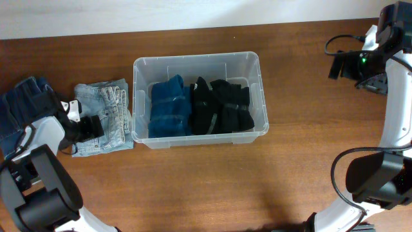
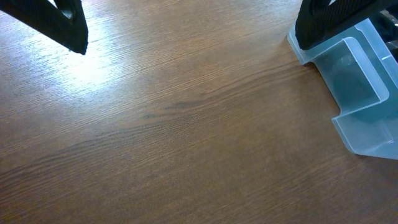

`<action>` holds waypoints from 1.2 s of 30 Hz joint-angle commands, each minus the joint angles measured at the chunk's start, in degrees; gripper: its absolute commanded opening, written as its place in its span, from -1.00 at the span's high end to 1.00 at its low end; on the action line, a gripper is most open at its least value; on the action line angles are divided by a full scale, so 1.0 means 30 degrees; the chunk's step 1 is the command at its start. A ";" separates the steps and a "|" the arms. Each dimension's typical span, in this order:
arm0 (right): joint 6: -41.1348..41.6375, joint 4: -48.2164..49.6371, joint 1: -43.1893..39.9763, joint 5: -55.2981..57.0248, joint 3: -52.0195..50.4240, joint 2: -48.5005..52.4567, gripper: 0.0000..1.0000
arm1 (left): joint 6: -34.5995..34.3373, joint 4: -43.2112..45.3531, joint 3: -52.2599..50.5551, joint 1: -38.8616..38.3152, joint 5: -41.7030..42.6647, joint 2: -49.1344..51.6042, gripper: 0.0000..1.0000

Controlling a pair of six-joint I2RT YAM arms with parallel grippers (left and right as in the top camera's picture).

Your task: Pack container

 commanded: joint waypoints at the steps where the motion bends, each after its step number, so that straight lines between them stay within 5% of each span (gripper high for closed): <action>1: 0.0007 -0.0044 -0.0015 0.0168 0.0102 -0.0153 -0.97 | -0.0029 -0.0073 -0.0772 -0.0204 0.0597 -0.0138 -0.98; 6: 0.0007 -0.0044 -0.0015 0.0168 0.0102 -0.0153 -0.97 | -0.0015 -0.0146 -0.0780 -0.0459 0.0998 -0.0138 -0.54; 11: 0.0007 -0.0044 -0.0015 0.0168 0.0102 -0.0153 -0.97 | -0.0022 -0.0153 -0.0780 -0.0495 0.1005 -0.0138 -0.34; 20: 0.0007 -0.0044 -0.0015 0.0168 0.0102 -0.0153 -0.98 | -0.0029 -0.0102 -0.0765 -0.0495 0.1005 -0.0138 0.60; 22: 0.0007 -0.0044 -0.0015 0.0168 0.0102 -0.0153 -0.97 | -0.0029 -0.0058 -0.0765 -0.0488 0.0998 -0.0146 0.99; 36: 0.0007 -0.0044 -0.0015 0.0168 0.0102 -0.0153 -0.97 | -0.0452 -0.3446 0.3643 -0.0495 0.2849 -0.0510 0.99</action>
